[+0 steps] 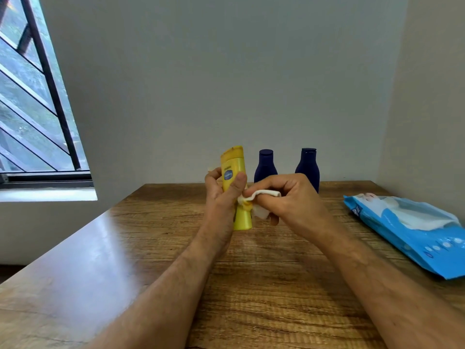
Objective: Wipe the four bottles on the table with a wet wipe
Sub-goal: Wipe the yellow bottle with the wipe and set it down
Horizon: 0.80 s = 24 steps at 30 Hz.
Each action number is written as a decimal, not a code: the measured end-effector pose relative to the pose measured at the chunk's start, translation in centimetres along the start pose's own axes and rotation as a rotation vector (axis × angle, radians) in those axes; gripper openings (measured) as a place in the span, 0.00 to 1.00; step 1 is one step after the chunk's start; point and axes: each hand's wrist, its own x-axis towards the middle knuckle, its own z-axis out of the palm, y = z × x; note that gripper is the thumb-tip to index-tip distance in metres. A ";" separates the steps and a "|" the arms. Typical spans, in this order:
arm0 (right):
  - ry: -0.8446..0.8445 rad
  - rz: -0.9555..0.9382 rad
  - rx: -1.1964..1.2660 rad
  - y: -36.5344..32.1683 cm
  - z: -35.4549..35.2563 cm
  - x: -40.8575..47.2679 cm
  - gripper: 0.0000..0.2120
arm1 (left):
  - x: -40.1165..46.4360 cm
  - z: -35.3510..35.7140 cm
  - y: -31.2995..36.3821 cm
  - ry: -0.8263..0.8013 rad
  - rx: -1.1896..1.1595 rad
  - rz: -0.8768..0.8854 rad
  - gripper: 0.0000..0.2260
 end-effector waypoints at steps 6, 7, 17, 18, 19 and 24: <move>0.182 -0.050 0.028 -0.1 -0.1 0.2 0.09 | -0.2 0.3 0.3 -0.144 0.002 -0.031 0.18; 0.200 -0.056 0.032 0.0 -0.1 0.3 0.09 | -0.2 0.4 0.3 -0.143 0.008 -0.033 0.18; -0.083 -0.035 0.012 -0.5 -0.6 -0.1 0.07 | 0.0 0.1 0.6 -0.033 -0.090 -0.137 0.33; -0.070 -0.038 0.000 -0.5 -0.5 -0.1 0.07 | 0.0 0.1 0.6 -0.027 -0.080 -0.137 0.34; -0.030 -0.047 -0.019 -0.5 -0.5 -0.1 0.08 | 0.0 0.1 0.6 -0.028 -0.061 -0.126 0.34; 0.236 -0.024 -0.064 0.0 -0.5 0.3 0.06 | 0.3 0.2 0.0 -0.017 -0.002 0.024 0.20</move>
